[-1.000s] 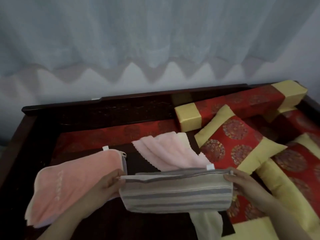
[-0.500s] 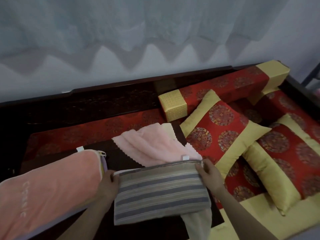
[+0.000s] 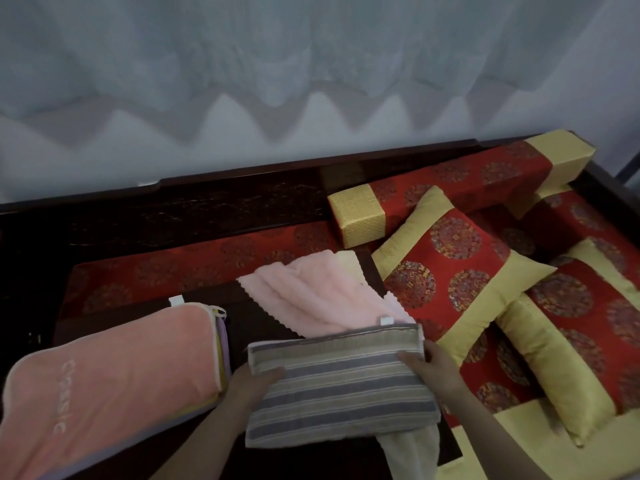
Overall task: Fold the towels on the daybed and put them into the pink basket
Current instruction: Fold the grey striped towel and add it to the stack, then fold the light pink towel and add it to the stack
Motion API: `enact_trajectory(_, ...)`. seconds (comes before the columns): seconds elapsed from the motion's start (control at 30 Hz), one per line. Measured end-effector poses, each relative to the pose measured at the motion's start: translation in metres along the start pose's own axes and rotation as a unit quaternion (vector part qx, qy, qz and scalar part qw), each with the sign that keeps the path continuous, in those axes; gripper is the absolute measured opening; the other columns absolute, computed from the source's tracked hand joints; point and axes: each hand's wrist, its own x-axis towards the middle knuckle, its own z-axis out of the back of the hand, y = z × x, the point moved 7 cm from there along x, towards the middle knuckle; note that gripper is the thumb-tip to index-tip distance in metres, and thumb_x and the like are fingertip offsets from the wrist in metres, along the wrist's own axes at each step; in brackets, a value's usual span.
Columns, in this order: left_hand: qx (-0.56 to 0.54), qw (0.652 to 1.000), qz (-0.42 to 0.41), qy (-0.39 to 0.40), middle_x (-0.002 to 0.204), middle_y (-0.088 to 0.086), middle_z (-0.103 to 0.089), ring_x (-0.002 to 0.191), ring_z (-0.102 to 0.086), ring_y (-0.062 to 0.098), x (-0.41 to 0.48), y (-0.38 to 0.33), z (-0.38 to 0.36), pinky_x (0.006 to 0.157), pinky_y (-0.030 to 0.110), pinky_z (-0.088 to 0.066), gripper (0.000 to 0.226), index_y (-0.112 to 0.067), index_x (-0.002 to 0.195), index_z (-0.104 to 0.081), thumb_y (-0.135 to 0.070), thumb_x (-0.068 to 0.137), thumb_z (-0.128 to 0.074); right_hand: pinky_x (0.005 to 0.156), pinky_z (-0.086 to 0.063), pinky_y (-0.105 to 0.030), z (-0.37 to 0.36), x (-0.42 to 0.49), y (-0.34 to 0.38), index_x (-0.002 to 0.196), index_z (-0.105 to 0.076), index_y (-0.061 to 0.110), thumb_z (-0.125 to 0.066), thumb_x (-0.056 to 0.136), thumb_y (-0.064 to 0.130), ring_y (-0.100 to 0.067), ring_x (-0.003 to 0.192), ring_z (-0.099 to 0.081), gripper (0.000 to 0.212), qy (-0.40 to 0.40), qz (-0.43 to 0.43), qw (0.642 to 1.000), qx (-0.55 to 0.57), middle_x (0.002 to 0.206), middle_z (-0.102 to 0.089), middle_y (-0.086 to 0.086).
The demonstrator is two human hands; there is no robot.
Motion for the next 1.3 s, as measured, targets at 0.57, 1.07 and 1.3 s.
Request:
enact_trajectory(0.57,-0.041,0.959,-0.165,-0.228,0.087,0.007,-0.071,0.08,-0.067,0.027,-0.064,-0.019,0.316,0.072,0.036,-0.052,0.008,-0.018,0.088,-0.067,-0.025,0.084,-0.068,0.078,-0.055,-0.022,-0.231,-0.041,0.227,0.099,-0.057,0.027,-0.059,0.092,0.026,-0.008,0.094,-0.064,0.008,0.176,0.168,0.964,0.107,0.101,-0.066,0.008)
enact_trajectory(1.07,0.1,0.897,-0.126,-0.412,0.106,0.019,-0.066,0.096,-0.062,0.036,-0.033,0.006,0.375,0.082,0.042,-0.046,0.047,-0.002,0.113,-0.053,-0.032,0.082,-0.071,0.078,-0.055,-0.044,-0.272,-0.01,0.199,0.091,-0.051,0.019,-0.063,0.085,0.038,-0.022,0.08,-0.064,0.024,0.134,0.128,0.982,-0.046,0.085,-0.065,-0.004)
enact_trajectory(1.3,-0.004,0.943,-0.265,-0.202,0.084,-0.002,-0.067,0.078,-0.062,0.012,-0.054,-0.098,0.206,0.069,0.026,-0.046,0.014,-0.02,0.096,-0.059,-0.023,0.085,-0.067,0.091,-0.042,-0.047,-0.098,0.052,0.146,0.126,-0.043,0.018,-0.065,0.081,0.036,-0.029,0.12,-0.043,0.053,-0.123,0.085,0.92,-0.363,0.127,-0.047,-0.008)
